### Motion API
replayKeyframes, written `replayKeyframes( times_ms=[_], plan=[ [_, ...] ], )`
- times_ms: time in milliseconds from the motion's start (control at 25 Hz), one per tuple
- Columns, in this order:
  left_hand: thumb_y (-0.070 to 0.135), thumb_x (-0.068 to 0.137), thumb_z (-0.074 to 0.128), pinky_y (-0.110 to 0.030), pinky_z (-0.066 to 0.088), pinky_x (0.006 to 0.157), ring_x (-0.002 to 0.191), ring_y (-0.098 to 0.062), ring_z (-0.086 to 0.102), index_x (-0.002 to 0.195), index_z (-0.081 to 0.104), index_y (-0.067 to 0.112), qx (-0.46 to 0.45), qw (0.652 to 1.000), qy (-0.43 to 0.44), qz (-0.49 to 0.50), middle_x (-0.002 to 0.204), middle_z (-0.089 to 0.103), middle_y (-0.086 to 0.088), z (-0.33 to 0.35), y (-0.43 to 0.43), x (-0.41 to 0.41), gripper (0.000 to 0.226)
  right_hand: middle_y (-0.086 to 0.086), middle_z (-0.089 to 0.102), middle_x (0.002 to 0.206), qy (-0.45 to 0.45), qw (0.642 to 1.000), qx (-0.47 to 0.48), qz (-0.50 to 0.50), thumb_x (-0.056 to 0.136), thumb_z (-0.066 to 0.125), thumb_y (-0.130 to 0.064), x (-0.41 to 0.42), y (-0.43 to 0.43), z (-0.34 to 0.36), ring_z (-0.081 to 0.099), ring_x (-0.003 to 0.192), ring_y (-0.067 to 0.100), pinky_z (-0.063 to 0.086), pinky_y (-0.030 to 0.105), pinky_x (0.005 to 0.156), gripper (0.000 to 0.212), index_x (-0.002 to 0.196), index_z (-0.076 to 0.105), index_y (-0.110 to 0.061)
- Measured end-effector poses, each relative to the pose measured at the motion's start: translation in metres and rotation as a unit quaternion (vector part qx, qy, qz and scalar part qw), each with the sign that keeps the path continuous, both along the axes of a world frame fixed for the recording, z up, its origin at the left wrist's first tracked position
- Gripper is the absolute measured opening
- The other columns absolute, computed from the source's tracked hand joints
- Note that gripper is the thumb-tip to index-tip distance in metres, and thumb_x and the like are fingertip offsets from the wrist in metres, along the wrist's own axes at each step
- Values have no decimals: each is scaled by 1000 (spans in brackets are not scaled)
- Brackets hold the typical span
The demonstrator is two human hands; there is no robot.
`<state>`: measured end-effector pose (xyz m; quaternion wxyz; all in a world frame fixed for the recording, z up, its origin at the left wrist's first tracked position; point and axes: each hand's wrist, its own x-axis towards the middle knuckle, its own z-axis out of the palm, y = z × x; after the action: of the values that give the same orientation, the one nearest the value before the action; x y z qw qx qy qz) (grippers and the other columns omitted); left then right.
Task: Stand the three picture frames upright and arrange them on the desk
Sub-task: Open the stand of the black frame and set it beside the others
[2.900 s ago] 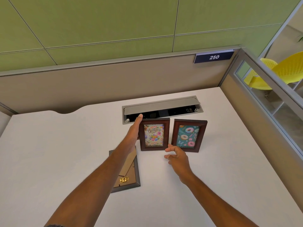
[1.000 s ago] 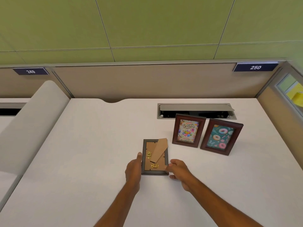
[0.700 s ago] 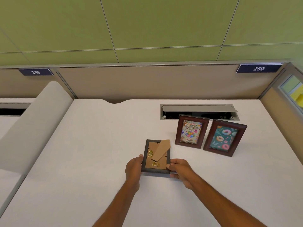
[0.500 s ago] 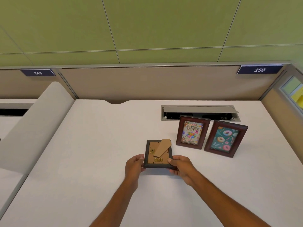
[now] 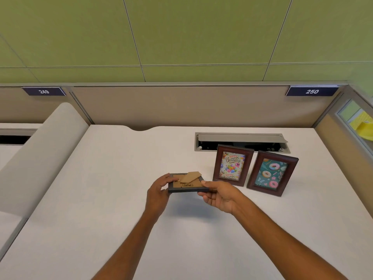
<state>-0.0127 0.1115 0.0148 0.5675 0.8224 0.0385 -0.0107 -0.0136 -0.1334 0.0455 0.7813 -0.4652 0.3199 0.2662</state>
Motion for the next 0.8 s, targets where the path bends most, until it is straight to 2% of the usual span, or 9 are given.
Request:
replayKeyframes(
  times_ms=[120,240,360,440,520,640,720,800],
  plan=[
    [-13,93,71,-43,57,112,127,-19,71,116,85,16,7,999,-40,-8,130,79,-1,7,-1,8,39,20,81,91,-18,1000,5,-12,95,80,-10,5,-3,12,80,70,24,65,29,56,35,125,72,7],
    [-14,92,70,-43,63,103,108,-20,80,111,86,14,-8,998,-61,2,113,84,-1,14,-5,12,37,18,79,83,-33,999,-14,0,95,80,-21,10,-7,22,80,69,26,65,32,59,34,117,74,4],
    [-11,91,68,-22,63,89,91,-8,80,100,87,26,-52,997,-48,19,96,85,6,22,-8,14,43,10,75,72,-46,997,-55,15,100,74,-34,14,-13,28,81,71,27,64,32,60,30,95,75,-4],
    [-2,89,72,-8,55,78,84,2,74,94,86,33,-82,996,-26,20,91,84,12,25,-10,16,37,6,74,71,-62,992,-106,22,103,69,-35,17,-17,29,81,71,24,62,32,62,29,93,73,-8],
    [5,91,74,-9,54,78,86,3,73,97,85,33,-107,994,-3,17,96,84,13,30,-10,18,30,7,77,85,-83,985,-152,21,103,71,-31,18,-17,29,79,80,23,61,34,69,22,101,74,-9],
    [12,99,74,-26,63,91,106,-9,78,111,83,30,-155,988,21,-1,113,85,6,36,-9,20,23,11,75,111,-115,975,-188,17,103,69,-23,17,-16,29,71,98,24,59,38,78,17,114,72,-11],
    [16,103,72,-32,67,89,110,-15,80,119,81,27,-187,982,36,-5,117,84,3,40,-10,20,22,8,77,110,-126,973,-191,20,105,67,-27,15,-14,29,70,99,23,58,38,79,16,110,74,-14],
    [18,104,72,-37,69,86,111,-19,80,122,79,21,-200,978,56,7,116,84,1,43,-13,21,20,4,81,100,-127,976,-178,23,107,64,-33,13,-12,32,73,95,21,57,37,79,20,103,75,-16]
  ],
)
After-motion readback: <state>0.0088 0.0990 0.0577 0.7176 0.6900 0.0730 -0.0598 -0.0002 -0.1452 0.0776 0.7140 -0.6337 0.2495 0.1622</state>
